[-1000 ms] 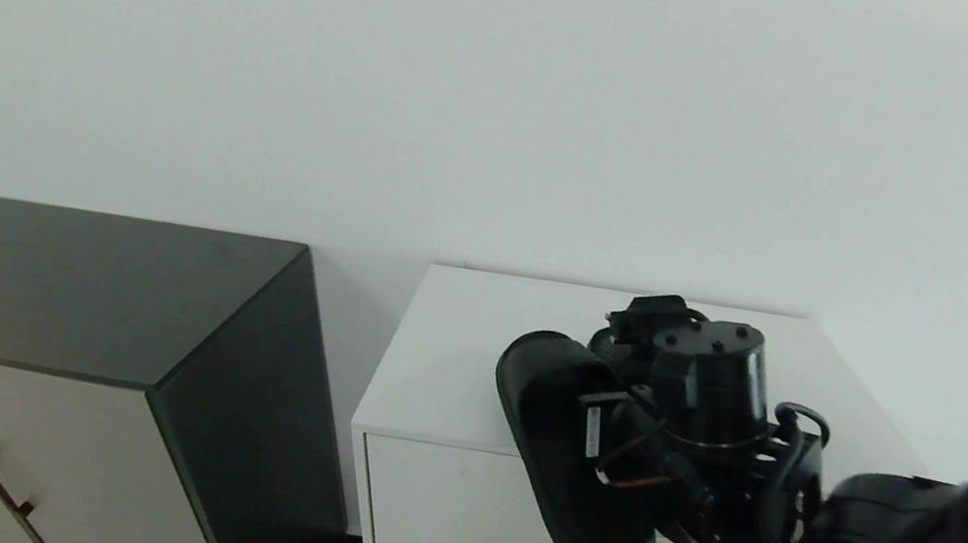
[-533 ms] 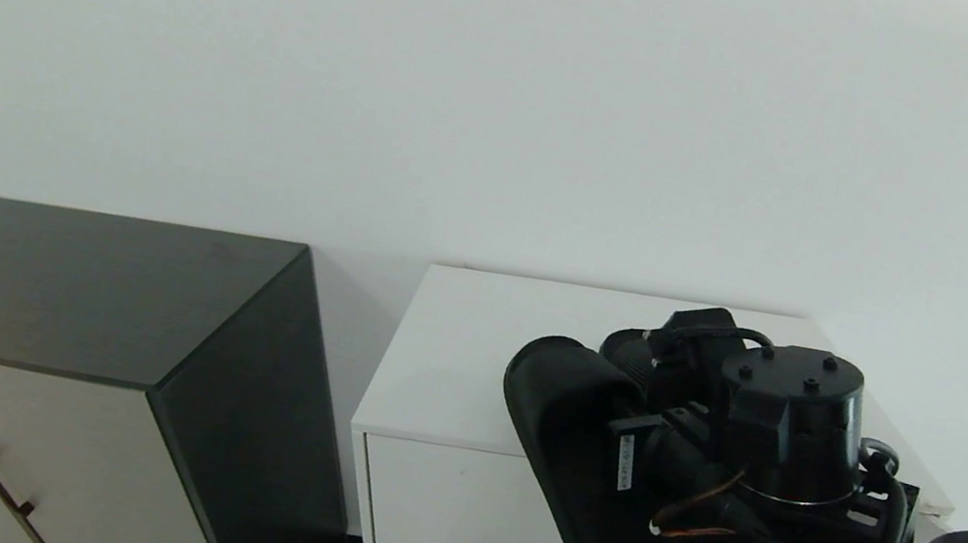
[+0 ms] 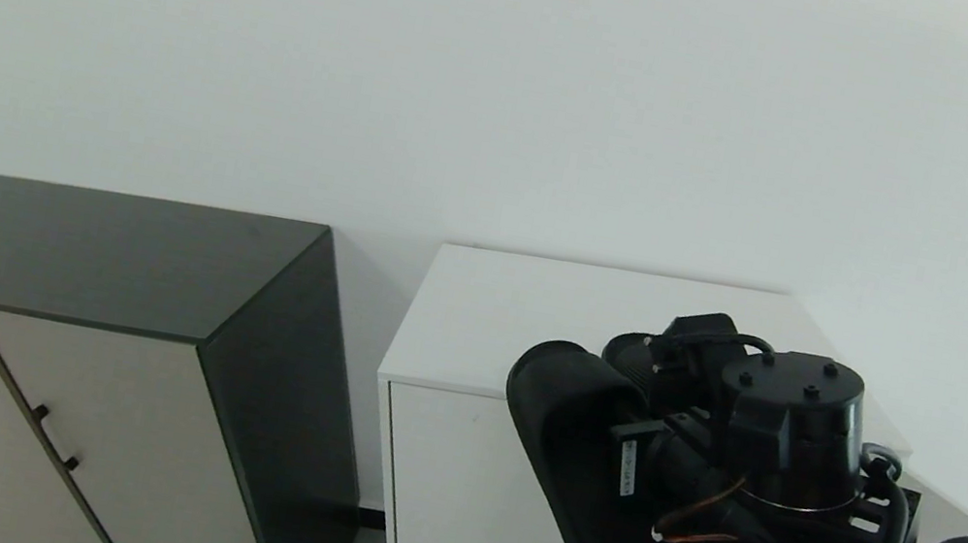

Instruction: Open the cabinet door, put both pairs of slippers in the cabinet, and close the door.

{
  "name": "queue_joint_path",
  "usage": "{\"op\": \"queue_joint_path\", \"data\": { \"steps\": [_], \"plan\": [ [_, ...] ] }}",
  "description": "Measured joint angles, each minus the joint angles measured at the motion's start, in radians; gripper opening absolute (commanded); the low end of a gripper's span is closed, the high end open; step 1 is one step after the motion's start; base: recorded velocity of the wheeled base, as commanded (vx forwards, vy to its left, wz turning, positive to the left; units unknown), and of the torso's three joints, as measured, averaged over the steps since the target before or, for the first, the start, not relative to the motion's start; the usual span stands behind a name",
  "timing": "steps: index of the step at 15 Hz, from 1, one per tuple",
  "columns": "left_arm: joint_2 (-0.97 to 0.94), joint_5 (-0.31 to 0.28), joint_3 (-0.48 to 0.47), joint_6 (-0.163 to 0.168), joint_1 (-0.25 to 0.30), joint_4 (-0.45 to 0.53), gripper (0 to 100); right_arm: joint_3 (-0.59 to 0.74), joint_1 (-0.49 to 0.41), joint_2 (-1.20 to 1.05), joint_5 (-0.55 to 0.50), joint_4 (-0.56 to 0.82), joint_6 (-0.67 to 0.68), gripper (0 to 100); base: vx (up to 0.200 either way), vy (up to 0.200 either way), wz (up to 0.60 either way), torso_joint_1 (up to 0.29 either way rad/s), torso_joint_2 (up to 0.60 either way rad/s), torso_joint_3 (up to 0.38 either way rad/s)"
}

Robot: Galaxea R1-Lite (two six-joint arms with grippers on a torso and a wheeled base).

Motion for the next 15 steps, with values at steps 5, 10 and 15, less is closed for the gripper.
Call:
{"op": "queue_joint_path", "data": {
  "steps": [5, 10, 15],
  "plan": [
    [0.000, 0.001, 0.000, 0.001, 0.000, 0.000, 0, 0.001, 0.000, 0.010, 0.000, -0.005, 0.002, 0, -0.120, 0.000, 0.00, 0.001, 0.00, 0.002],
    [0.000, 0.001, 0.000, 0.002, 0.000, 0.000, 0, 0.006, 0.000, 0.007, -0.002, -0.017, -0.001, 0, 0.000, 0.000, 0.00, 0.000, 0.00, 0.000],
    [0.000, 0.000, 0.000, 0.003, 0.000, 0.000, 0, 0.013, -0.001, 0.005, 0.001, -0.019, 0.001, 0, 0.000, 0.000, 0.00, 0.000, 0.00, 0.000]
  ]
}}
